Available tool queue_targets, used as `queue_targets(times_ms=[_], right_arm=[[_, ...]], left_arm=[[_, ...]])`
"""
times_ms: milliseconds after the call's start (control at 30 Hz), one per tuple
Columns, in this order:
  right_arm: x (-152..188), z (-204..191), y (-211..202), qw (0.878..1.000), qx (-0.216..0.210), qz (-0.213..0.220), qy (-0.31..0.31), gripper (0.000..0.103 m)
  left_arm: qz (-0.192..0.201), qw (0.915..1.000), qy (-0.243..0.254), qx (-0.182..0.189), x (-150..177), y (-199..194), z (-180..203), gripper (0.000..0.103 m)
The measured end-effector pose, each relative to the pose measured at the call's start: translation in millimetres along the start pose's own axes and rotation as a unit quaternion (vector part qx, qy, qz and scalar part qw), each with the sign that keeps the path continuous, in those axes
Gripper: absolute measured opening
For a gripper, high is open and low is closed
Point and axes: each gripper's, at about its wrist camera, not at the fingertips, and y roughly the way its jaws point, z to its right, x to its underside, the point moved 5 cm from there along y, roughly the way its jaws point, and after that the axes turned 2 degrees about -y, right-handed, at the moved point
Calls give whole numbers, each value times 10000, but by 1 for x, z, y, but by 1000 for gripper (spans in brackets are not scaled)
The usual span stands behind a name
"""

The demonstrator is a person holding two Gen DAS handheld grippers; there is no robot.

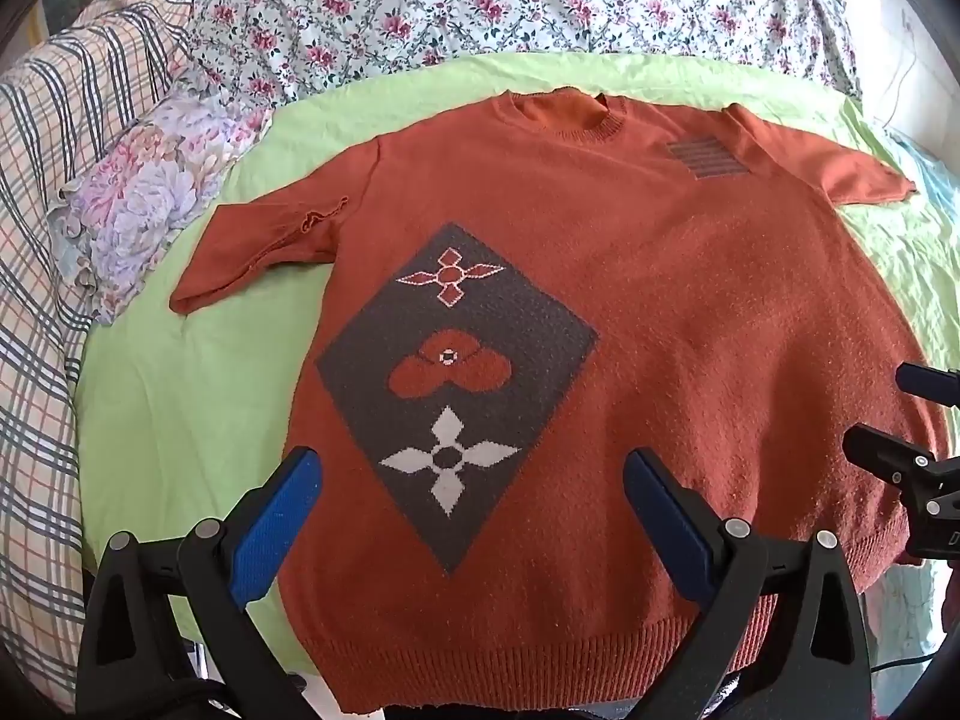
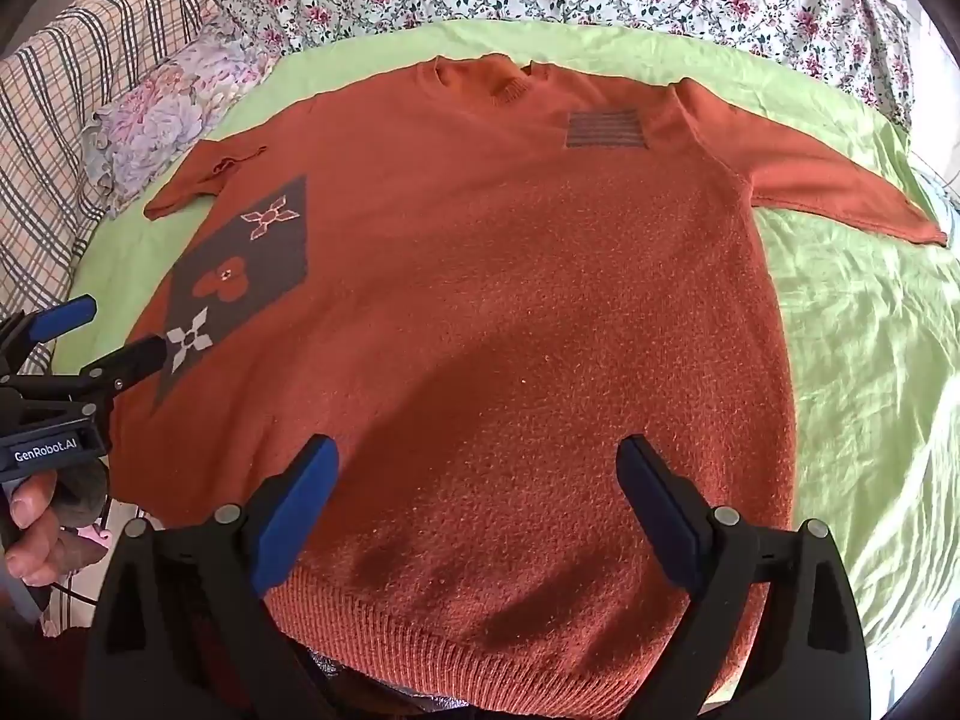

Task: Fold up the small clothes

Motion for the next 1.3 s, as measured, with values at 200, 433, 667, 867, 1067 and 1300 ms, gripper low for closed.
queue_targets(times_ms=[200, 433, 667, 867, 1067, 1300], right_arm=[[0, 1, 1, 10000, -15, 58, -21, 94], [-2, 0, -1, 9999, -25, 101, -13, 94], [-1, 1, 1, 9999, -13, 113, -9, 94], [-3, 3, -1, 9997, -35, 228, 23, 94], [-3, 3, -1, 9999, -30, 157, 28, 94], [-5, 3, -3, 9995, -40, 318, 23, 94]], left_arm=[[-5, 10000, -18, 39, -1, 2, 0, 101], [-20, 10000, -56, 73, -1, 4, 3, 101], [-169, 9992, -206, 286, -3, 8, 2, 101], [-119, 9994, -191, 262, -3, 8, 1, 101], [-98, 9997, -135, 176, -4, 9, 1, 101], [-161, 9994, -176, 241, -4, 8, 1, 101]])
